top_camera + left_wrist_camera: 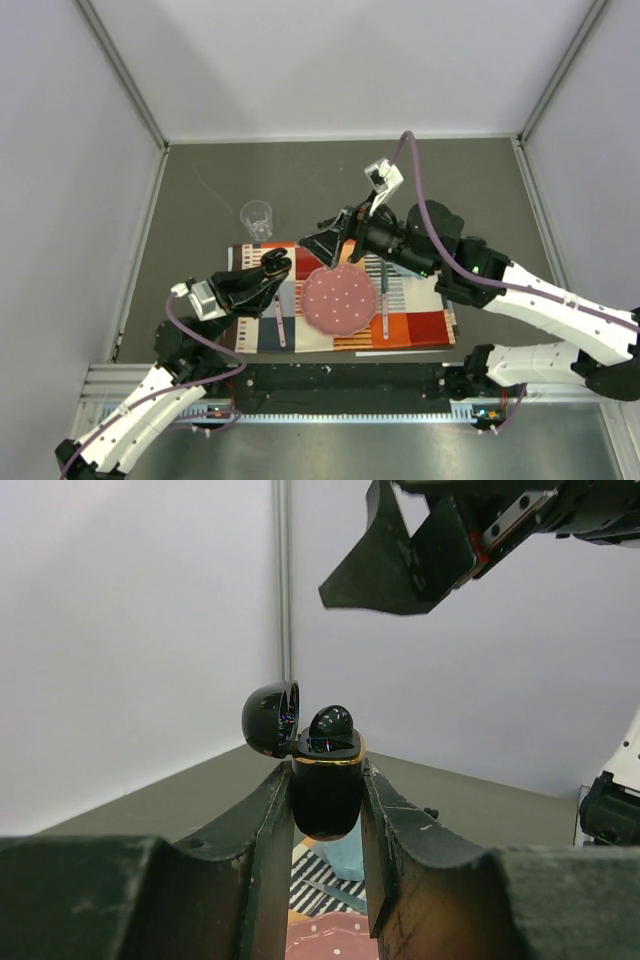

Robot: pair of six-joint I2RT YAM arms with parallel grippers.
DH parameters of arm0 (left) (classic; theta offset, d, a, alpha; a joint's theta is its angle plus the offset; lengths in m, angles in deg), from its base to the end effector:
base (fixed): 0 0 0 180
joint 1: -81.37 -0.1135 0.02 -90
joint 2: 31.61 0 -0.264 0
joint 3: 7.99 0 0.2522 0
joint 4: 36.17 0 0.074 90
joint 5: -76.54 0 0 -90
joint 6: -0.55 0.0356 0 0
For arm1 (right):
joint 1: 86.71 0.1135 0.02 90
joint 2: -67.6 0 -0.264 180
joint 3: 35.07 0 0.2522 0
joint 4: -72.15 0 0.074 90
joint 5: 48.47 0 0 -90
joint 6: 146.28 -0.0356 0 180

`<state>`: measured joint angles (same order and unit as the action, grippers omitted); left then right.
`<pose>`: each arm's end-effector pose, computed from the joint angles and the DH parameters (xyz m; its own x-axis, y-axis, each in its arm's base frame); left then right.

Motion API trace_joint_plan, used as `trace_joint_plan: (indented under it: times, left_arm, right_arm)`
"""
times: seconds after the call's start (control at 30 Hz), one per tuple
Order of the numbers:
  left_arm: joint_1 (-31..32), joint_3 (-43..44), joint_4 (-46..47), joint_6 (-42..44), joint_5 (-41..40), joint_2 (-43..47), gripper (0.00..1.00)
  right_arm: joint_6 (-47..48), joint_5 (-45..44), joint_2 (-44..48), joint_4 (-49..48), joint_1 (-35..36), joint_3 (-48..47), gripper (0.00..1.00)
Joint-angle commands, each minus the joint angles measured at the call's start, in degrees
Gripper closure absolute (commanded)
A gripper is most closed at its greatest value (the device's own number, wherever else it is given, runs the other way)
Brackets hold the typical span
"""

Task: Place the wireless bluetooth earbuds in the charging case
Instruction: Place the earbud in the charging case.

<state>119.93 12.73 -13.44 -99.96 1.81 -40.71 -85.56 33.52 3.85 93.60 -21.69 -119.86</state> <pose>0.0691 -0.0670 0.2672 0.2931 -0.4587 -0.8389 0.8389 0.5443 -0.0045 0.1092 0.2226 0.4400 -0.4129 0.2606 -0.8727 -0.7301 0.4781 0.4882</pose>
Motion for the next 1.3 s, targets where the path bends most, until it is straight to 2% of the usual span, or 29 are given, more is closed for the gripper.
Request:
trace_joint_plan:
  times: [0.0,0.3,0.63,0.83,1.27]
  left_arm:
    - [-0.07,0.95,3.24,0.39,0.73,0.49,1.0]
    - [0.02,1.39,3.41,0.92,0.64,0.23,1.0]
    - [0.02,1.83,3.41,0.92,1.61,0.23,1.0]
    - [-0.07,2.0,3.5,0.92,1.78,0.14,1.0]
    - [0.02,1.92,3.59,0.92,1.7,-0.39,1.0]
  right_arm:
    - [-6.76,16.06,-1.29,1.63,-2.52,0.71,0.14]
    - [-13.26,24.61,-6.48,1.37,-2.96,-0.08,0.14]
    - [-21.95,28.14,-10.43,-3.02,-4.63,1.5,0.16]
    - [-26.53,31.12,-11.66,-6.89,-6.83,3.17,0.27]
    - [-28.03,36.05,-14.48,-9.18,-6.83,2.56,0.51]
